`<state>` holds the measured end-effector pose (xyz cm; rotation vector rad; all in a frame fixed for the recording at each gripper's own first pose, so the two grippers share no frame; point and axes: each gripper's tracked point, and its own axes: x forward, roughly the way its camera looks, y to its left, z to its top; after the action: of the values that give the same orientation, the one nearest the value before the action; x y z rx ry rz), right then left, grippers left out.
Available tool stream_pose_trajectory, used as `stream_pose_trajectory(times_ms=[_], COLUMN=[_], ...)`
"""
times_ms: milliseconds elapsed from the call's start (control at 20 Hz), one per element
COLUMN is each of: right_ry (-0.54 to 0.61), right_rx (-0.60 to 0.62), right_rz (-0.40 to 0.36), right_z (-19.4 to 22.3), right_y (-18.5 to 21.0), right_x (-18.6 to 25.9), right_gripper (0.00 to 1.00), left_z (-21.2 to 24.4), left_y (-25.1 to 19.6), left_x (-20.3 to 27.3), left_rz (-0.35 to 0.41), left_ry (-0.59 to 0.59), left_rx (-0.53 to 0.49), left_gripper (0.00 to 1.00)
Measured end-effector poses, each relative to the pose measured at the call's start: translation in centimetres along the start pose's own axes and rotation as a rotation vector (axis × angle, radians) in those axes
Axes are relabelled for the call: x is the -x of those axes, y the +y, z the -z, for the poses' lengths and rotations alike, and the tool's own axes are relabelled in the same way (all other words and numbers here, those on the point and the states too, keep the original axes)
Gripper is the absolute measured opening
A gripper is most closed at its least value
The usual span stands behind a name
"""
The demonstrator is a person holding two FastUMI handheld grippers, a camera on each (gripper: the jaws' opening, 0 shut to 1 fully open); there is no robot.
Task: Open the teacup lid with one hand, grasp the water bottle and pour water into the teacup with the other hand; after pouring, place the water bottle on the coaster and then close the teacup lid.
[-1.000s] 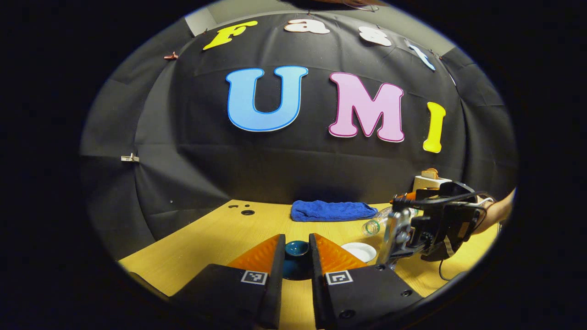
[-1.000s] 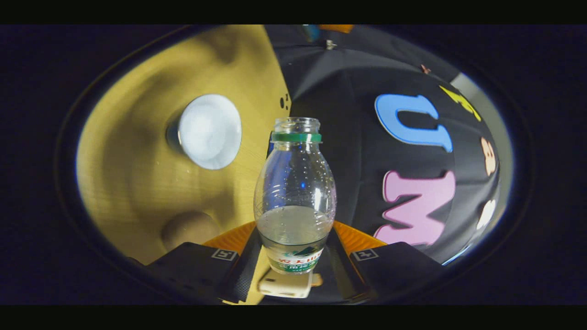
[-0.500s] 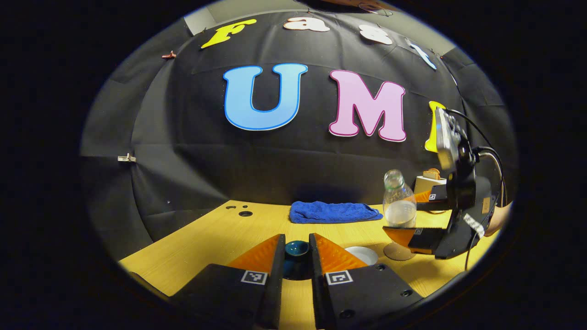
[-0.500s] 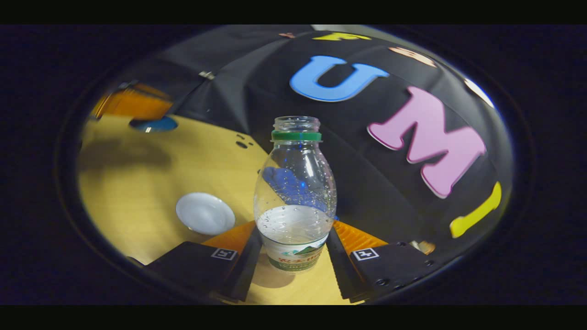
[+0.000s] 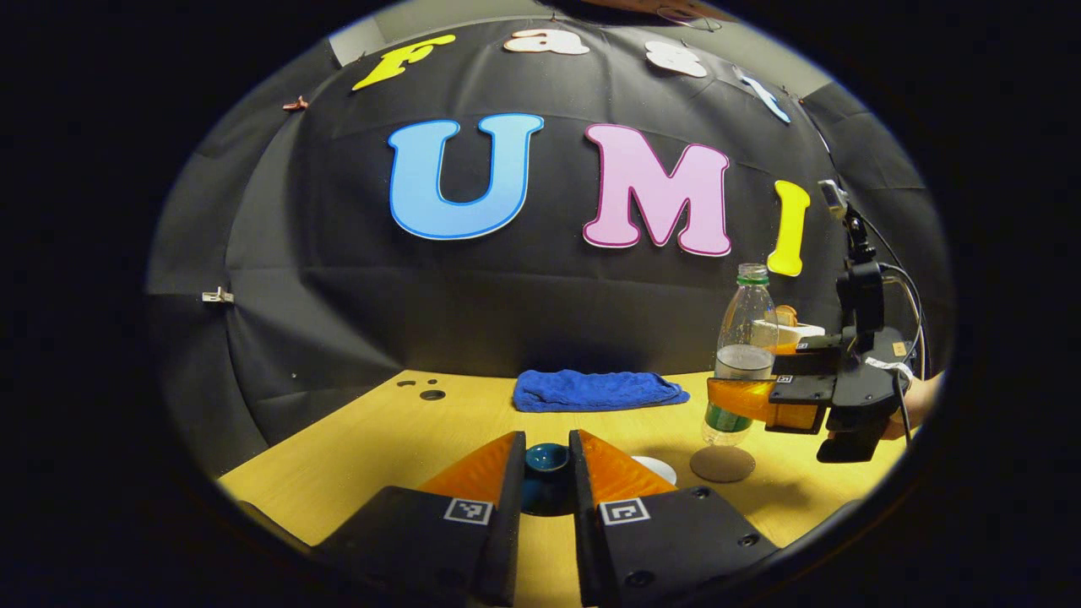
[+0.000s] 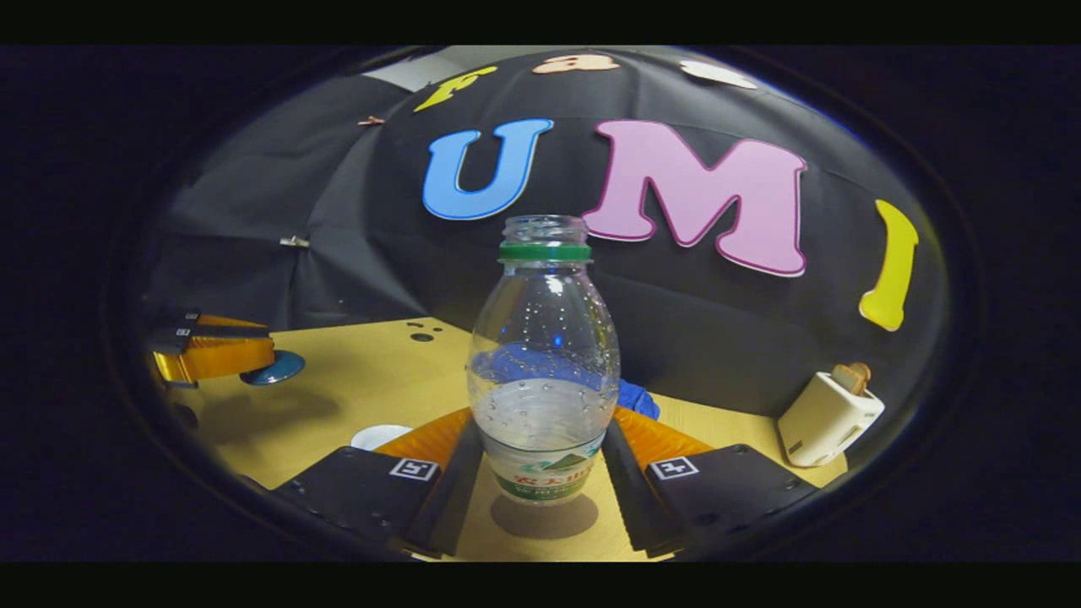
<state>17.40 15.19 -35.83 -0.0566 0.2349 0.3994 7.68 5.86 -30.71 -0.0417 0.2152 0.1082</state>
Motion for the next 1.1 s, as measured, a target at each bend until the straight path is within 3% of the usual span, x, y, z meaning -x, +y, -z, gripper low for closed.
stream_pose_trajectory(times_ms=[100,150,300,750,850,900,1000,1100], right_ry=[0.013,0.014,0.036,0.072,0.083,0.098,0.119,0.141], right_rx=[-0.029,-0.054,-0.128,-0.164,-0.17,-0.17,-0.175,-0.188], right_rz=[0.012,0.008,0.008,0.03,0.031,0.024,0.008,-0.006], right_z=[1.2,1.7,3.2,5.0,5.3,5.7,6.4,7.1], right_y=[-0.7,-0.7,-1.1,-1.6,-1.5,-1.4,-1.1,-0.7], right_x=[0.3,0.5,-0.1,-0.6,-0.7,-0.7,-0.7,-0.6], right_gripper=[0.76,0.75,0.75,0.76,0.79,0.8,0.83,0.95], left_z=[0.2,0.2,0.6,1.2,1.4,1.5,1.8,2.1], left_y=[-0.4,-0.6,-1.0,-1.6,-2.2,-2.5,-3.5,-4.3], left_x=[-0.1,-0.2,-0.4,-1.3,-1.8,-2.0,-2.7,-3.3], left_rz=[0.005,0.008,0.01,0.014,0.022,0.027,0.043,0.057], left_ry=[0.004,0.006,0.013,0.031,0.036,0.037,0.044,0.048], left_rx=[0.002,0.003,0.006,0.011,0.018,0.023,0.027,0.027], left_gripper=[0.36,0.32,0.32,0.31,0.32,0.27,0.31,0.31])
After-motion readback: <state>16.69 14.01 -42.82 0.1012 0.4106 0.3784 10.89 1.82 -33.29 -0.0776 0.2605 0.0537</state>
